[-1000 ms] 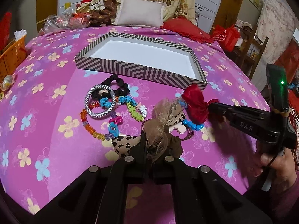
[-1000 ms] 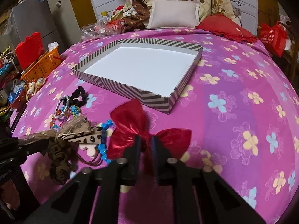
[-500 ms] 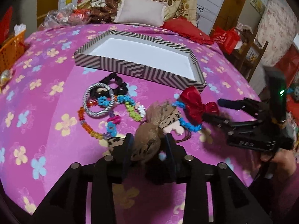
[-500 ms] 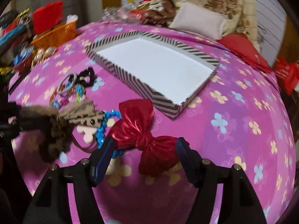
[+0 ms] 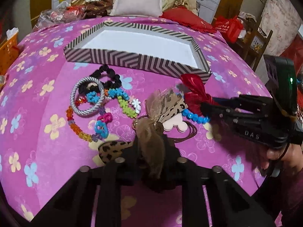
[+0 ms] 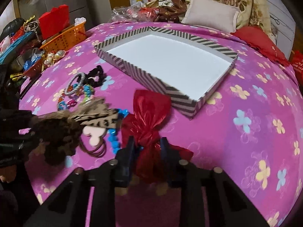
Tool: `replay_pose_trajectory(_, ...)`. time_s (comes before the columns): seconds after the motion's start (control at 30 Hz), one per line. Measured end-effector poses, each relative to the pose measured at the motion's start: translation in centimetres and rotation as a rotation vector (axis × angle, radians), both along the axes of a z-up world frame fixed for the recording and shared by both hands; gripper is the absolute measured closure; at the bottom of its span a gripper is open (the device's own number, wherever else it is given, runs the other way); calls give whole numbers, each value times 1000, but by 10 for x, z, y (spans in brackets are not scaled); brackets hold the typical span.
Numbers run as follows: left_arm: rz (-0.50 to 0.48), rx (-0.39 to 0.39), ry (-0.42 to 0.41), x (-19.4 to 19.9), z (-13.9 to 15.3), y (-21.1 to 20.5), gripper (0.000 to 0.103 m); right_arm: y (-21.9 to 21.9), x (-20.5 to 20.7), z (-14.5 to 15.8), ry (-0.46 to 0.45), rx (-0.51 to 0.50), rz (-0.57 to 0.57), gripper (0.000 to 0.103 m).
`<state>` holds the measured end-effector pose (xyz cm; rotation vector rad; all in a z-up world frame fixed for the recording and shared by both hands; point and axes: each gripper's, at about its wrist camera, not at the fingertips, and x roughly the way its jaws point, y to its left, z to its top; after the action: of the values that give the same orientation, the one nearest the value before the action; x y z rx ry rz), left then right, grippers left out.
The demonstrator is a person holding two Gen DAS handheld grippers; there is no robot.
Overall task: Organize jewelry
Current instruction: 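Grasp the red satin bow with the right tool while the left tool holds the bow clip, then carry the red bow and the bow clip over the striped tray box with both tools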
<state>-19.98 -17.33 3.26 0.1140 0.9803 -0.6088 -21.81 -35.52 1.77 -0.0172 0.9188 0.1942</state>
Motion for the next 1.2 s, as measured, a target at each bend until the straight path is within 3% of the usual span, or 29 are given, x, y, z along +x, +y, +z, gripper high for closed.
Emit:
replay_pose_trajectory(0.1, -9, -28, -30, -5, 14, 6, 103, 3, -9, 6, -23, -7, -24, 79)
replay_pose_trajectory(0.27, -27, -63, -91, -14, 42, 12, 103, 3, -26, 34, -96, 62, -63, 83)
replay_pose_trajectory(0.63, -9, -96, -145, -10, 69, 22, 103, 17, -35, 69, -178, 53, -62, 83)
replay_pose_trajectory(1.2, 48, -89, -252, 47, 107, 13, 103, 5, 1, 89, -212, 33, -118, 83)
